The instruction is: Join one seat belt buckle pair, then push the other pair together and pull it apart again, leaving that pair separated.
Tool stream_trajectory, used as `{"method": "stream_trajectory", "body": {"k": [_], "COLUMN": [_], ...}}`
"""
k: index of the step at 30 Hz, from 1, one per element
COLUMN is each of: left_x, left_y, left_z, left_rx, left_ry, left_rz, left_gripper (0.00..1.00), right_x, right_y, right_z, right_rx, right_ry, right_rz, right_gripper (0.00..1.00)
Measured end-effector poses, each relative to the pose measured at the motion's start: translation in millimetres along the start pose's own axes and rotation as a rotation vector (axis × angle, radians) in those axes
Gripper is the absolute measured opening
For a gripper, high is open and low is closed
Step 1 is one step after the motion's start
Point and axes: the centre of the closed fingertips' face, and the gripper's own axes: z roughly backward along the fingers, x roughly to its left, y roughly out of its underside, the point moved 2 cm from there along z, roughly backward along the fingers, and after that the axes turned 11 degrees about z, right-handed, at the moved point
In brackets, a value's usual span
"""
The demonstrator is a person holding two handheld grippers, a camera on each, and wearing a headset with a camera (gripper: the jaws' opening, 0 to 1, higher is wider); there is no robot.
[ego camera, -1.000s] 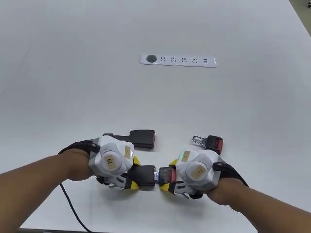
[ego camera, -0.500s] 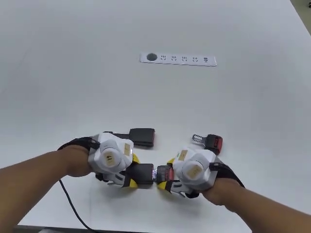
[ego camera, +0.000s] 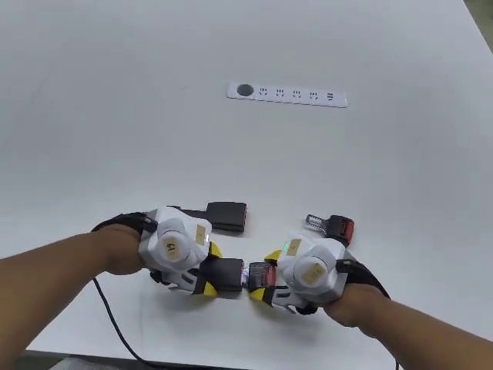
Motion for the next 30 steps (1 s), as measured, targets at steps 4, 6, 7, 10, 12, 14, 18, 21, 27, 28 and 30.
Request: {"method": "stream_trajectory", "body": {"k": [4, 6, 7, 10, 12, 14, 18, 21, 27, 28, 30], "left_x": [-1.5, -2.1, -1.6, -1.8, -1.5, -2.3, -2.3, -2.5, -3.3, -3.3, -3.3], "left_y": [-1.7, -1.9, -2.1, -0.7, 0.1, 0.0, -0.3, -0.3, 0.8, 1.2, 2.2], "left_z": [0.8, 0.8, 0.9, 1.2, 1.6, 1.6, 1.3, 1.4, 2.4, 2.6, 3.0], "left_rx": [-0.013, -0.018, -0.020, -0.035, -0.047, -0.058, -0.064, -0.063, -0.090, -0.092, -0.101], "left_ry": [0.006, 0.006, 0.008, 0.015, 0.018, 0.019, 0.031, 0.039, 0.041, 0.041, 0.041], "left_rz": [-0.002, -0.009, -0.010, -0.019, -0.014, -0.010, -0.013, -0.013, -0.015, -0.015, -0.012], "left_gripper": [0.34, 0.34, 0.34, 0.34, 0.34, 0.34, 0.34, 0.34, 0.33, 0.33, 0.33], "right_x": [0.2, -0.9, 0.0, 0.3, -0.8, -0.1, -0.3, 0.2, 1.1, 1.2, 0.9], "right_y": [0.7, 1.1, 0.4, 1.0, 1.8, 1.6, 1.1, 1.4, 2.8, 3.1, 4.0], "right_z": [1.5, 1.5, 1.6, 3.5, 3.7, 4.0, 3.2, 3.6, 2.6, 2.6, 1.7], "right_rx": [-0.012, -0.021, -0.023, -0.039, -0.053, -0.066, -0.082, -0.090, -0.111, -0.113, -0.118], "right_ry": [-0.007, -0.009, -0.011, -0.016, -0.016, -0.011, -0.014, -0.012, -0.014, -0.016, -0.018], "right_rz": [0.015, 0.021, 0.030, 0.051, 0.055, 0.055, 0.061, 0.069, 0.084, 0.086, 0.092], "right_gripper": [0.36, 0.35, 0.35, 0.35, 0.35, 0.34, 0.34, 0.34, 0.34, 0.33, 0.33]}}
